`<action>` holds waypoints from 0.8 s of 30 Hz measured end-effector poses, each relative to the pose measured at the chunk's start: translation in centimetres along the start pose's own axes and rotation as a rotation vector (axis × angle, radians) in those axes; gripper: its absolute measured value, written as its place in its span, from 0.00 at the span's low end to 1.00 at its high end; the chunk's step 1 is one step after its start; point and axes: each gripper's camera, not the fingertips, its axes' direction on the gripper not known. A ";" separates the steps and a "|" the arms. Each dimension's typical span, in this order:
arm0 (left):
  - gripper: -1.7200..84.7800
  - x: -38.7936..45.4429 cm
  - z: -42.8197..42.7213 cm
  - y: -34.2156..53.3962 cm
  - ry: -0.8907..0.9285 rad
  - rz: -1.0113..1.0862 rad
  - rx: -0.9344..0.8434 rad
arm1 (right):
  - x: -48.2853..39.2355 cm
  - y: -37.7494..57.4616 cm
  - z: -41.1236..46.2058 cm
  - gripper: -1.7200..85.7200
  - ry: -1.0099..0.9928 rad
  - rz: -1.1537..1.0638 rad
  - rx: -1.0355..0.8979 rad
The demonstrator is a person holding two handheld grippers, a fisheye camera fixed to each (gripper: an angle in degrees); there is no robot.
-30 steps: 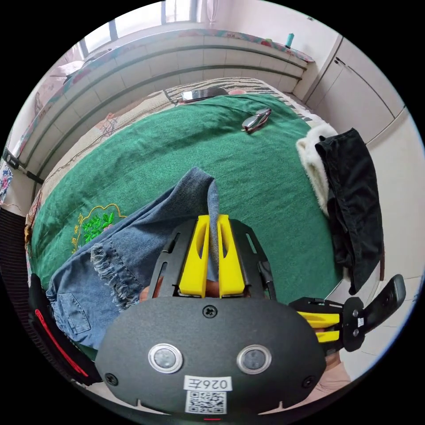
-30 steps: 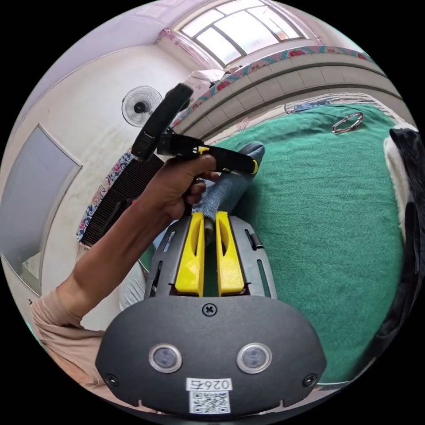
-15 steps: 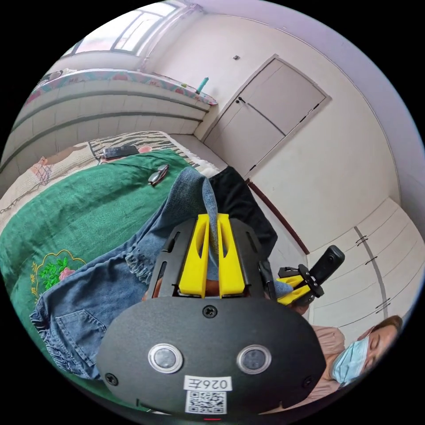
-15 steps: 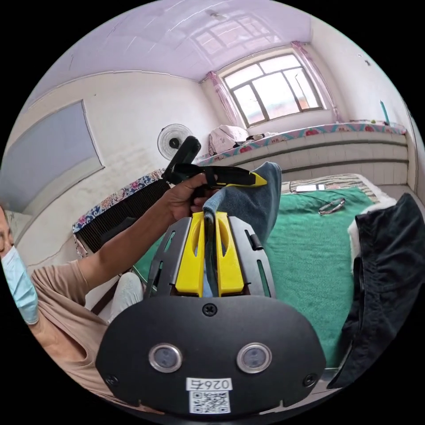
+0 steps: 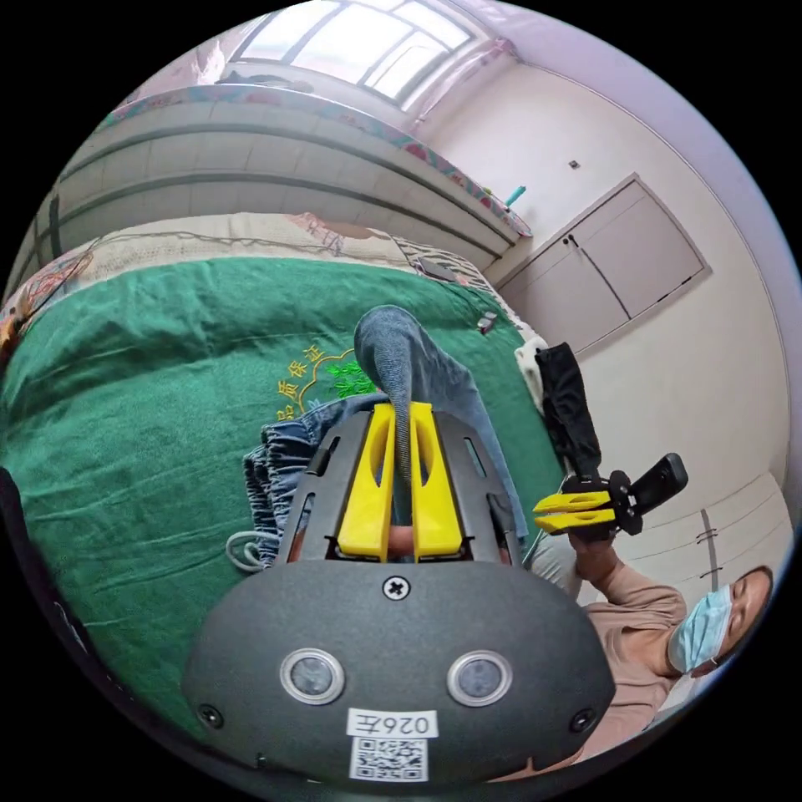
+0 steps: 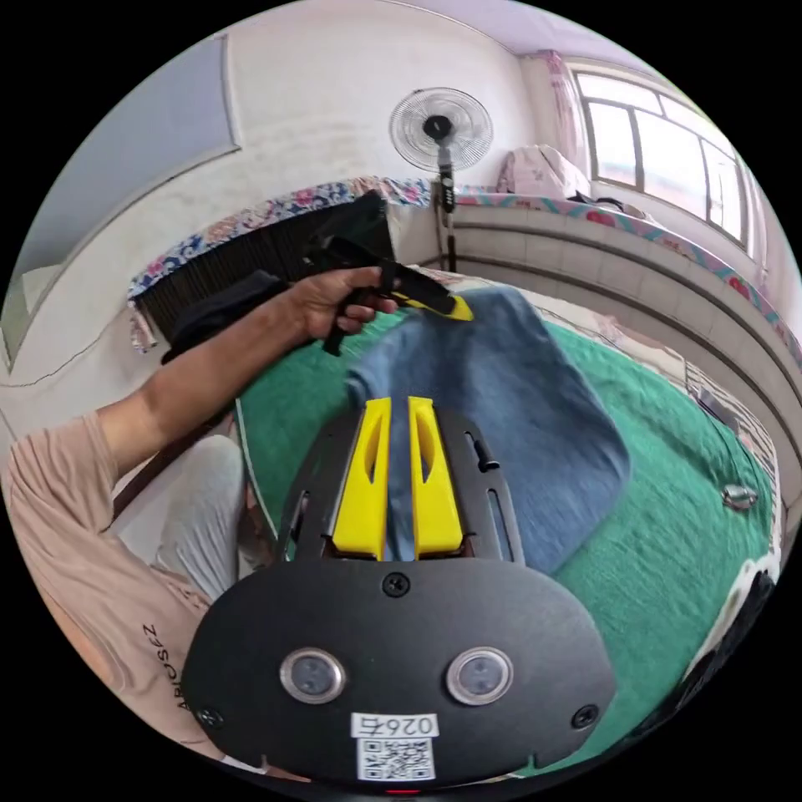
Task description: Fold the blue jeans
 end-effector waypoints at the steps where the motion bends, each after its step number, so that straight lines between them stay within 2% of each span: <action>1: 0.03 -1.4 0.0 0.3 0.016 -0.027 -0.006 | 0.5 0.1 0.5 0.02 0.022 0.014 -0.014; 2: 0.04 -3.8 -0.1 0.9 0.080 -0.082 0.007 | 1.5 0.0 1.7 0.01 0.038 0.050 -0.070; 5: 0.04 -7.3 -1.3 2.0 0.304 -0.170 0.092 | 4.3 -0.4 4.5 0.01 -0.087 0.142 -0.182; 7: 0.05 -7.6 -2.9 2.4 0.309 -0.199 0.136 | 5.4 -0.5 6.0 0.01 -0.165 0.195 -0.213; 10: 0.03 -5.4 -8.6 3.9 0.214 -0.165 0.338 | 5.9 -0.5 7.8 0.01 -0.199 0.226 -0.265; 12: 0.02 -0.2 -12.9 6.8 0.052 -0.027 0.541 | 5.4 -0.8 7.8 0.01 -0.151 0.196 -0.272; 14: 0.01 4.7 -13.5 8.9 -0.102 0.108 0.596 | 4.7 -1.2 7.6 0.01 -0.116 0.167 -0.255; 16: 0.01 9.0 -11.6 10.2 -0.251 0.253 0.566 | 4.0 -1.5 7.7 0.01 -0.093 0.140 -0.238; 18: 0.01 12.0 -6.0 10.1 -0.522 0.426 0.302 | 2.9 -1.7 9.3 0.01 -0.070 0.087 -0.289; 20: 0.01 10.4 -1.3 9.3 -0.787 0.406 0.081 | 1.6 -1.8 11.0 0.01 0.011 0.022 -0.345; 22: 0.01 8.7 -2.3 9.7 -0.684 0.395 0.149 | 0.3 -2.0 11.5 0.01 0.077 -0.060 -0.350; 24: 0.01 6.0 -5.5 8.8 -0.429 0.219 0.144 | -0.7 -2.3 11.7 0.01 0.137 -0.133 -0.370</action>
